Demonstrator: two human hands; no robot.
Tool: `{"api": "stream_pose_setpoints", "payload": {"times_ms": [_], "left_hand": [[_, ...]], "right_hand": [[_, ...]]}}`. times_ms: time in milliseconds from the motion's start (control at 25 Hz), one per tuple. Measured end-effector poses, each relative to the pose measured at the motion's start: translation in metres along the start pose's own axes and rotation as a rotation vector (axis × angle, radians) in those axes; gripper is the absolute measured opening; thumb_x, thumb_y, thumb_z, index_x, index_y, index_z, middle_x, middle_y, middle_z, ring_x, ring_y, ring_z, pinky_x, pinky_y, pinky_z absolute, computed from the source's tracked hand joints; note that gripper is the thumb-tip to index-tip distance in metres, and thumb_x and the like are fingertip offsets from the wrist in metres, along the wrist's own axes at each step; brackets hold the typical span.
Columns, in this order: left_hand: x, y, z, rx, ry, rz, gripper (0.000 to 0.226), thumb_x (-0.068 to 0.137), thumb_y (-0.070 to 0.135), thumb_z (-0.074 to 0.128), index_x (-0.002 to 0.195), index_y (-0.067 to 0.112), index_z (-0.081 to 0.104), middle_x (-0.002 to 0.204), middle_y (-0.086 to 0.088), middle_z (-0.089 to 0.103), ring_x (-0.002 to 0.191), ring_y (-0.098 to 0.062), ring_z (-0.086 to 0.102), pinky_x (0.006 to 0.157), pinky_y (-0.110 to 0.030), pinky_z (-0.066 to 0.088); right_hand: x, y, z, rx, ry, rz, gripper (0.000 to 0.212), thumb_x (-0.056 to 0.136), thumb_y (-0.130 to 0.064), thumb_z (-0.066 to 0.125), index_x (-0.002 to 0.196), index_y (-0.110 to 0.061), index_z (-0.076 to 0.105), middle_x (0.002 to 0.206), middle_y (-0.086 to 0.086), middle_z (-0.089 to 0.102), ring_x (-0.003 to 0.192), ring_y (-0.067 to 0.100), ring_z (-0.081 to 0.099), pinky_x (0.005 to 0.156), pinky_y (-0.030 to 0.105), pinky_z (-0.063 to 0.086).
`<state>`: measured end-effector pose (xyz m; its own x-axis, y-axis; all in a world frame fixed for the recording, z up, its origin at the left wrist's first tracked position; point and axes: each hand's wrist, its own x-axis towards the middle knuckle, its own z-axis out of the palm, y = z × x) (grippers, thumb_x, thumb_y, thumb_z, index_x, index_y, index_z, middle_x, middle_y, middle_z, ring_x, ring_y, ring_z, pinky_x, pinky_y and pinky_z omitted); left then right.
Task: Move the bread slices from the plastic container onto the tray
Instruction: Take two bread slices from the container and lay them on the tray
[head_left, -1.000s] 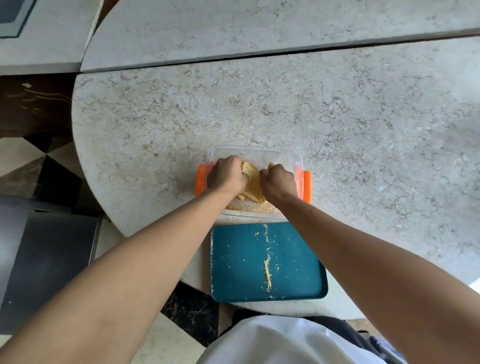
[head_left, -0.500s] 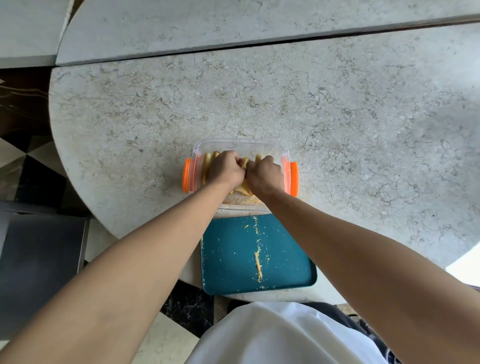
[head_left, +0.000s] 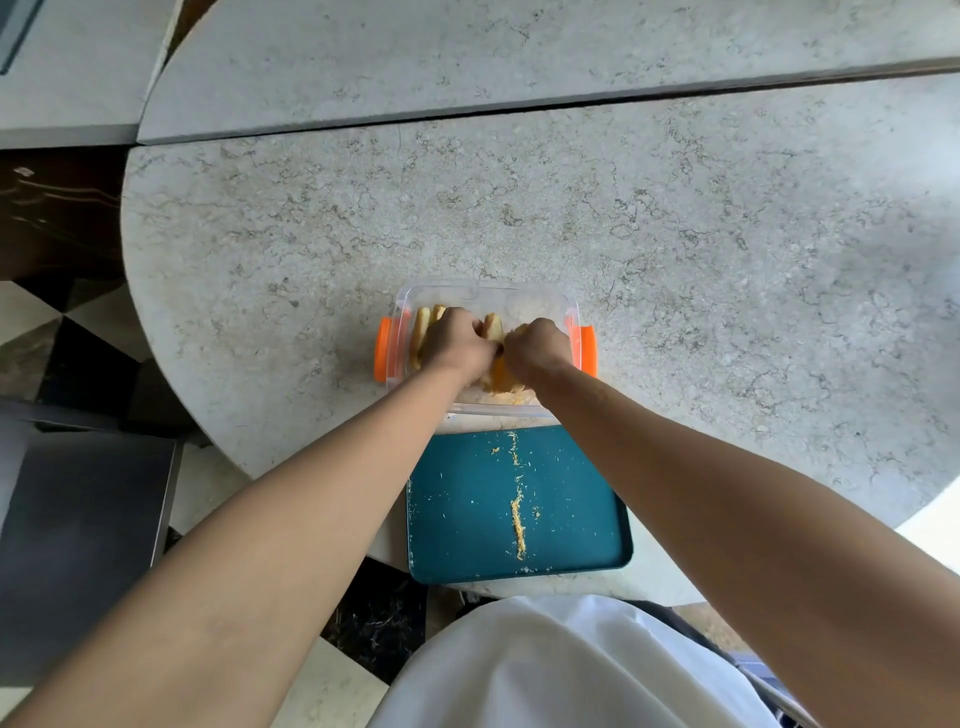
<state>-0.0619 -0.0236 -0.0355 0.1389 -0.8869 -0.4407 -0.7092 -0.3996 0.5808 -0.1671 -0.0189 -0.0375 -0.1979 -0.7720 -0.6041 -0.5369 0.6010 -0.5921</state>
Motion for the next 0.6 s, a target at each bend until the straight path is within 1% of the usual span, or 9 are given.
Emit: {"api": "stream_pose_setpoints", "payload": {"times_ms": [80,160,240,320,360,400,480,520,600], "left_hand": [[-0.007,-0.002,-0.011,-0.067,0.034,0.029,0.027,0.077,0.024,0.067,0.056,0.015,0.053,0.055,-0.008,0.057,0.05,-0.024,0.056,0.049,-0.031,0.048],[-0.017,-0.008,-0.022,-0.155,0.074,0.053,0.026,0.071,0.016,0.07,0.056,0.012,0.05,0.053,-0.002,0.049,0.049,-0.019,0.048,0.045,-0.025,0.04],[-0.03,-0.018,-0.034,-0.304,0.087,0.073,0.019,0.071,0.011,0.072,0.068,-0.001,0.058,0.06,-0.008,0.056,0.056,-0.017,0.048,0.053,-0.026,0.037],[-0.047,-0.032,-0.046,-0.477,0.07,0.078,0.02,0.075,0.009,0.074,0.085,-0.006,0.065,0.081,-0.022,0.071,0.069,-0.02,0.059,0.062,-0.038,0.05],[-0.058,-0.039,-0.052,-0.554,0.059,0.072,0.016,0.078,0.007,0.075,0.09,-0.003,0.068,0.091,-0.023,0.074,0.076,-0.023,0.066,0.067,-0.044,0.056],[-0.068,-0.048,-0.059,-0.637,0.047,0.067,0.013,0.081,0.005,0.074,0.093,0.003,0.07,0.095,-0.019,0.076,0.085,-0.026,0.071,0.072,-0.047,0.059],[-0.088,-0.065,-0.068,-0.815,-0.008,0.052,0.019,0.084,0.002,0.072,0.1,0.012,0.072,0.1,-0.011,0.077,0.097,-0.027,0.073,0.075,-0.042,0.061],[-0.098,-0.075,-0.071,-0.898,-0.043,0.043,0.022,0.085,0.001,0.071,0.105,0.011,0.071,0.103,-0.009,0.077,0.099,-0.026,0.072,0.074,-0.039,0.061],[-0.117,-0.098,-0.07,-1.027,-0.11,-0.007,0.028,0.084,0.001,0.069,0.112,0.008,0.069,0.109,-0.01,0.076,0.102,-0.025,0.071,0.073,-0.035,0.06]], "right_hand": [[-0.008,0.001,-0.003,0.011,0.013,-0.051,0.022,0.093,-0.012,0.046,0.077,-0.008,0.059,0.079,0.008,0.062,0.071,0.024,0.056,0.051,0.026,0.037],[-0.016,0.003,-0.01,0.018,0.045,-0.13,0.017,0.092,-0.014,0.047,0.08,-0.011,0.057,0.076,0.004,0.06,0.067,0.021,0.055,0.049,0.026,0.034],[-0.024,0.007,-0.02,0.047,0.094,-0.187,0.01,0.091,-0.017,0.047,0.086,-0.014,0.055,0.077,0.001,0.058,0.067,0.019,0.053,0.051,0.027,0.037],[-0.031,0.014,-0.033,0.172,0.117,-0.222,0.012,0.093,-0.019,0.049,0.099,-0.013,0.057,0.091,0.005,0.062,0.079,0.023,0.058,0.061,0.031,0.046],[-0.035,0.02,-0.039,0.266,0.106,-0.229,0.019,0.095,-0.021,0.05,0.109,-0.011,0.06,0.1,0.007,0.065,0.087,0.025,0.061,0.067,0.034,0.051],[-0.039,0.027,-0.046,0.361,0.093,-0.229,0.027,0.097,-0.022,0.052,0.118,-0.008,0.061,0.109,0.01,0.067,0.095,0.027,0.064,0.074,0.037,0.054],[-0.051,0.044,-0.058,0.51,0.057,-0.217,0.033,0.097,-0.022,0.056,0.125,-0.007,0.062,0.117,0.014,0.069,0.104,0.028,0.067,0.087,0.042,0.057],[-0.059,0.055,-0.063,0.577,0.024,-0.208,0.031,0.094,-0.02,0.059,0.122,-0.008,0.065,0.113,0.013,0.072,0.102,0.027,0.069,0.087,0.043,0.058],[-0.076,0.08,-0.07,0.719,-0.092,-0.198,0.028,0.088,-0.015,0.068,0.115,-0.007,0.068,0.102,0.011,0.076,0.09,0.023,0.074,0.074,0.036,0.06]]}}
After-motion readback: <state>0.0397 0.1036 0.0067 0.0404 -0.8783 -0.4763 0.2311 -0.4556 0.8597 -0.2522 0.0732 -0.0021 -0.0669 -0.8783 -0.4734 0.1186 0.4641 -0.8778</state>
